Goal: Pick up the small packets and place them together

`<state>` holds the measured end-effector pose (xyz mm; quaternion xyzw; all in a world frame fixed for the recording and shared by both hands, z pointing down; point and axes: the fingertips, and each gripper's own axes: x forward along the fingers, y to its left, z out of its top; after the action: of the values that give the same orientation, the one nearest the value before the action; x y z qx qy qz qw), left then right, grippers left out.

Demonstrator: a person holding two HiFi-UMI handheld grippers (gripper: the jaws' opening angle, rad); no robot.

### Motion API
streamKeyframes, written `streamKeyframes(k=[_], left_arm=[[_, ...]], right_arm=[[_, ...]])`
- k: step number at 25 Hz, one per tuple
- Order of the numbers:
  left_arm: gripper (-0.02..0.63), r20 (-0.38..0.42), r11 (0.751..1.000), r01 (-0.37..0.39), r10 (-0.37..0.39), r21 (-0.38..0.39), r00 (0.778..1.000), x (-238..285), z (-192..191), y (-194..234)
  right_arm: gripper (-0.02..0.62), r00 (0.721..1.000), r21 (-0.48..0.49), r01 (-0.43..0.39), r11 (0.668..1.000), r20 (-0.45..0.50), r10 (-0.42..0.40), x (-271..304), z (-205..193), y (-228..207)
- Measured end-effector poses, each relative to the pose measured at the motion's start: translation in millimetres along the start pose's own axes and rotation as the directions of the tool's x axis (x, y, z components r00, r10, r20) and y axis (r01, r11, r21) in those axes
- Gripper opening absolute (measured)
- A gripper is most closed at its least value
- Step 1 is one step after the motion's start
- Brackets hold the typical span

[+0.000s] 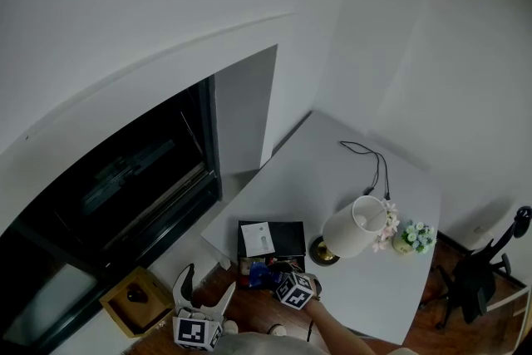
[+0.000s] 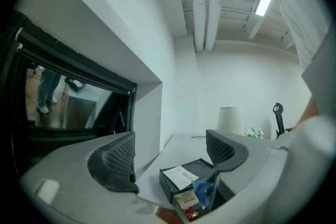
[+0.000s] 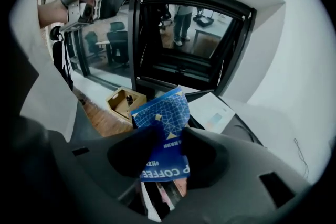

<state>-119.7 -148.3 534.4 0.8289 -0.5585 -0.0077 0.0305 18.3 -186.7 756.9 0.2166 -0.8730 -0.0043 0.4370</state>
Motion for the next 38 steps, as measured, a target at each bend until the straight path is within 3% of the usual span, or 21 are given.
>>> streamKeyframes(k=[4,9,13,17,23,25,28,31,34,36,37,38], left_arm=[[0.410,-0.001,1.000,0.009,-0.009,0.010,1.000,3,-1,0],[0.410,-0.004,1.000,0.020,-0.020,0.013,1.000,6,-1,-2],[0.410,-0.006,0.999,0.030,-0.030,0.014,1.000,7,-2,-4],[0.410,-0.009,0.999,0.031,-0.031,0.013,0.999,6,-4,-7],[0.410,-0.015,1.000,0.010,-0.010,0.013,1.000,1,-5,1],[0.410,-0.016,1.000,0.004,-0.003,0.006,1.000,0,-7,1],[0.410,-0.017,1.000,0.003,-0.002,0.005,1.000,1,-7,2],[0.410,-0.014,1.000,0.004,-0.004,0.003,1.000,1,-9,3],[0.410,-0.013,1.000,0.018,-0.018,0.002,1.000,5,-9,1],[0.410,-0.013,0.999,0.035,-0.035,0.009,0.999,10,-5,-3],[0.410,-0.013,0.999,0.043,-0.043,0.012,0.999,13,-4,-4],[0.410,-0.012,0.999,0.051,-0.051,0.012,0.999,16,-4,-6]], right_arm=[[0.190,0.995,0.082,0.073,0.994,0.057,-0.077,-27,8,-24],[0.190,0.984,0.126,0.178,0.976,-0.025,-0.176,-34,-8,-81],[0.190,0.972,0.037,0.211,0.977,-0.110,-0.206,-15,-13,-112],[0.195,0.961,-0.084,0.179,0.980,-0.198,-0.192,9,-24,-126],[0.267,0.953,-0.085,0.144,0.986,-0.255,-0.162,28,-26,-139],[0.262,0.943,-0.088,0.172,0.981,-0.273,-0.190,30,-28,-144],[0.290,0.917,-0.110,0.275,0.955,-0.270,-0.295,24,-28,-156],[0.302,0.920,-0.047,0.339,0.940,-0.194,-0.341,10,-14,-153],[0.302,0.938,0.222,0.328,0.918,0.042,-0.345,-21,17,-136],[0.318,0.895,0.415,0.254,0.873,0.241,-0.375,-54,42,-123],[0.415,0.863,0.475,0.212,0.854,0.318,-0.392,-72,52,-115],[0.425,0.832,0.513,0.178,0.840,0.378,-0.407,-90,60,-108]])
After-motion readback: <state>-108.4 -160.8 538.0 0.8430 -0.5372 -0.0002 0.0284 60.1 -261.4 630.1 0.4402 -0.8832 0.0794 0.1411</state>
